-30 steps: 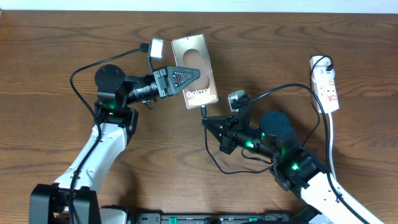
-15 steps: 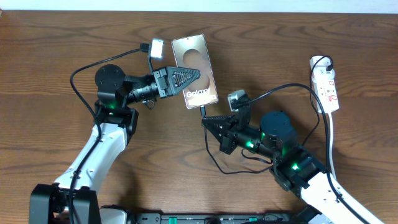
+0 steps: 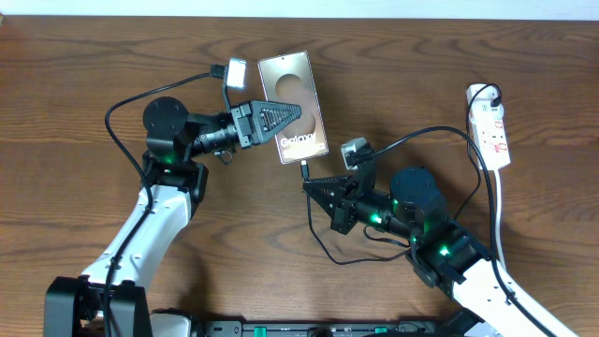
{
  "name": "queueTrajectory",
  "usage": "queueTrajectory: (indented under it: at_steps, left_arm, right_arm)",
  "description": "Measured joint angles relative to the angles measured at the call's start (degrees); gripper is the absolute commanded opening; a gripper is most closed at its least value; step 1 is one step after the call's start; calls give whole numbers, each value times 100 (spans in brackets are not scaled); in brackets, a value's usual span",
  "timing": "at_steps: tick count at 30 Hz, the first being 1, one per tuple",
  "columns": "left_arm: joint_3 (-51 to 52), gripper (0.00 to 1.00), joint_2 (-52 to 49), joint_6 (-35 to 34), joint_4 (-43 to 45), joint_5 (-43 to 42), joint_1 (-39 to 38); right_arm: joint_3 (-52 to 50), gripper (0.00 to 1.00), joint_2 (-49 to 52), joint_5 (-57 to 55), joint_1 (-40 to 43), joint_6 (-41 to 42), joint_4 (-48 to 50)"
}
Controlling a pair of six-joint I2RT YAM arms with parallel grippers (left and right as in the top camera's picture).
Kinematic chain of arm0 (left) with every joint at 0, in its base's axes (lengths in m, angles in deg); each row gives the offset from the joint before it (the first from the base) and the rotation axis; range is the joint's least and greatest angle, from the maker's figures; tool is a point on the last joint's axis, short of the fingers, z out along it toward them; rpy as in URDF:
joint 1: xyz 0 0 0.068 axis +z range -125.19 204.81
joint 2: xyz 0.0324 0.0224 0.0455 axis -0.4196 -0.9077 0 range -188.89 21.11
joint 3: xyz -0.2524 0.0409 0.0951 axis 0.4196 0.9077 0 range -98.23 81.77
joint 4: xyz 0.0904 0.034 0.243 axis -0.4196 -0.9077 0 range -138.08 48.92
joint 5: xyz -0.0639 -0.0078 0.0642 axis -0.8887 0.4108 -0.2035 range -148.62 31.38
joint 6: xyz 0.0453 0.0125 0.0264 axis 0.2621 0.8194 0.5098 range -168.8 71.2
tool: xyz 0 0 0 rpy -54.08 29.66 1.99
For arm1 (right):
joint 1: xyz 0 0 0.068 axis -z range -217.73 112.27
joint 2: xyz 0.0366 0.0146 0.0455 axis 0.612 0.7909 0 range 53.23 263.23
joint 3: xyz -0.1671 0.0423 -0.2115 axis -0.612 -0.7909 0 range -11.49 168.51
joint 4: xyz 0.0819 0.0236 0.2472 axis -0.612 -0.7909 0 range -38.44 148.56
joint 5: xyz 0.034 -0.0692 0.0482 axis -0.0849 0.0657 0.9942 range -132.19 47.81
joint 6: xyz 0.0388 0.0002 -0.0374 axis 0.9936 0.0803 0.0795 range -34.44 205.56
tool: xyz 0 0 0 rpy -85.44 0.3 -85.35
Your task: Plug charger to phone and switch on socket
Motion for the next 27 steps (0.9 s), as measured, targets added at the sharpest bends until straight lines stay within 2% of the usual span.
queueTrajectory:
  at_steps: [27]
  left_arm:
    - [2, 8, -2, 306, 0, -284, 103]
  right_arm:
    - [0, 1, 0, 105, 0, 0, -175]
